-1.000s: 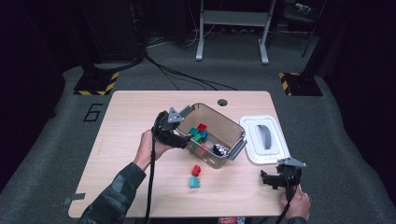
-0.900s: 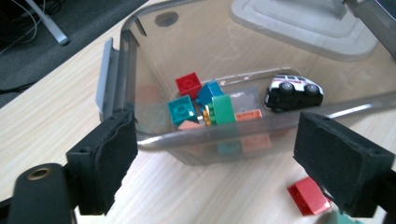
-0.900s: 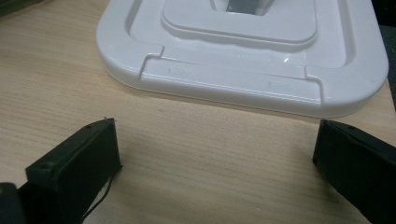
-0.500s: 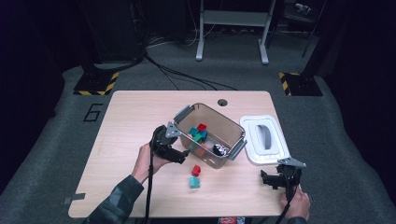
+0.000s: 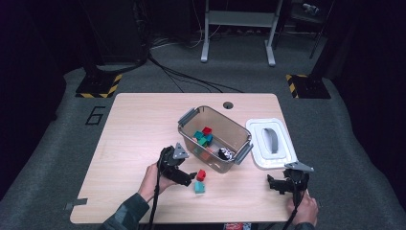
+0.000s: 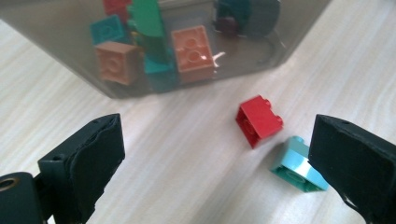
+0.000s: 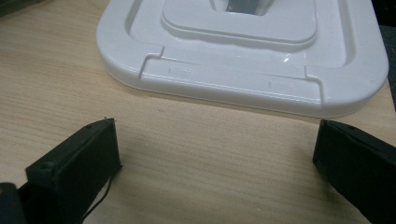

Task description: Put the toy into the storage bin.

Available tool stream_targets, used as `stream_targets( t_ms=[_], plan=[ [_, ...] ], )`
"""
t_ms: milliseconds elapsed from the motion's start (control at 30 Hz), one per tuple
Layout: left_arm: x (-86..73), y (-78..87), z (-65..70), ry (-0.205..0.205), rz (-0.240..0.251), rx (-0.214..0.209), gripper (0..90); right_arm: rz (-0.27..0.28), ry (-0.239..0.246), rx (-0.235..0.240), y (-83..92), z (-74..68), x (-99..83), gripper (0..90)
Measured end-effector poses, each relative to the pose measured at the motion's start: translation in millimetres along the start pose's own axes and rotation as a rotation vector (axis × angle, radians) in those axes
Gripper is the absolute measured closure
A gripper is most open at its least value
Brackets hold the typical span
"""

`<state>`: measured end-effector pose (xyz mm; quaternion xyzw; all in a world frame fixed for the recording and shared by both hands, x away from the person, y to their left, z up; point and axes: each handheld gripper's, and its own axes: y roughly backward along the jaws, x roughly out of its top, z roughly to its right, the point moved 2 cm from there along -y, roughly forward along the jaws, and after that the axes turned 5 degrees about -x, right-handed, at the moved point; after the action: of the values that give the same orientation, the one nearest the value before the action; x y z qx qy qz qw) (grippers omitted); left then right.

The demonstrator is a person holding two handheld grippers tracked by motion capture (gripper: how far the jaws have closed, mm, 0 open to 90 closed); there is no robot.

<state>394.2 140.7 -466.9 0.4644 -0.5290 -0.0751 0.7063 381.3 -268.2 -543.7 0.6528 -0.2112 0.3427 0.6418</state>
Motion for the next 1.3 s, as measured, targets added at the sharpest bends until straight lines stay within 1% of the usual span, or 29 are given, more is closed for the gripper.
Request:
stream_targets(
  t_ms=[67, 100, 133, 167, 233, 267, 333, 433, 567, 633, 700, 733, 800, 833, 900, 1000, 1067, 1200, 1300],
  plan=[
    [-3.6, -2.4, 3.9, -0.001, 0.002, -0.01, 3.4, 0.0, 0.0, 0.0, 0.0, 0.0, 0.0, 0.0],
    [-5.4, -3.4, 5.7, -0.005, -0.005, -0.014, 3.3, 0.0, 0.0, 0.0, 0.0, 0.0, 0.0, 0.0],
    [-6.9, -4.5, 7.0, -0.017, -0.008, -0.009, 3.3, 0.0, 0.0, 0.0, 0.0, 0.0, 0.0, 0.0],
    [-9.1, -6.6, 9.7, -0.014, -0.008, -0.022, 3.3, 0.0, 0.0, 0.0, 0.0, 0.0, 0.0, 0.0],
    [-11.7, -9.5, 12.6, -0.021, -0.018, -0.027, 3.2, 0.0, 0.0, 0.0, 0.0, 0.0, 0.0, 0.0],
    [-13.3, -11.8, 14.5, -0.016, -0.016, -0.03, 3.1, 0.0, 0.0, 0.0, 0.0, 0.0, 0.0, 0.0],
    [-15.5, -15.2, 17.2, -0.024, -0.031, -0.043, 2.6, 0.0, 0.0, 0.0, 0.0, 0.0, 0.0, 0.0],
    [-18.3, -20.4, 21.9, -0.029, -0.036, -0.054, 2.5, 0.0, 0.0, 0.0, 0.0, 0.0, 0.0, 0.0],
    [-20.9, -24.6, 27.8, -0.05, -0.046, -0.072, 4.2, 0.0, 0.0, 0.0, 0.0, 0.0, 0.0, 0.0],
    [-21.9, -26.3, 31.2, -0.069, -0.043, -0.072, 9.3, 0.0, 0.0, 0.0, 0.0, 0.0, 0.0, 0.0],
    [-22.3, -27.9, 34.3, -0.086, -0.039, -0.083, 15.8, 0.0, 0.0, 0.0, 0.0, 0.0, 0.0, 0.0],
    [-22.3, -28.4, 35.6, -0.101, -0.05, -0.086, 18.1, 0.0, 0.0, 0.0, 0.0, 0.0, 0.0, 0.0],
    [-22.8, -30.8, 38.8, -0.117, -0.051, -0.083, 27.6, 0.0, 0.0, 0.0, 0.0, 0.0, 0.0, 0.0],
    [-23.1, -31.3, 39.7, -0.128, -0.059, -0.098, 29.9, 0.0, 0.0, 0.0, 0.0, 0.0, 0.0, 0.0],
    [-23.8, -32.7, 42.0, -0.148, -0.063, -0.096, 38.2, 0.0, 0.0, 0.0, 0.0, 0.0, 0.0, 0.0],
    [-25.1, -34.8, 44.3, -0.154, -0.069, -0.103, 51.7, 0.0, 0.0, 0.0, 0.0, 0.0, 0.0, 0.0],
    [-25.7, -35.4, 44.7, -0.158, -0.071, -0.106, 56.8, 0.0, 0.0, 0.0, 0.0, 0.0, 0.0, 0.0],
    [-26.0, -34.6, 43.2, -0.147, -0.066, -0.121, 58.9, 0.0, 0.0, 0.0, 0.0, 0.1, 0.0, 0.0],
    [-26.3, -33.5, 43.0, -0.146, -0.061, -0.123, 59.3, 0.0, 0.0, 0.0, 0.0, 0.0, 0.0, 0.0]
  ],
)
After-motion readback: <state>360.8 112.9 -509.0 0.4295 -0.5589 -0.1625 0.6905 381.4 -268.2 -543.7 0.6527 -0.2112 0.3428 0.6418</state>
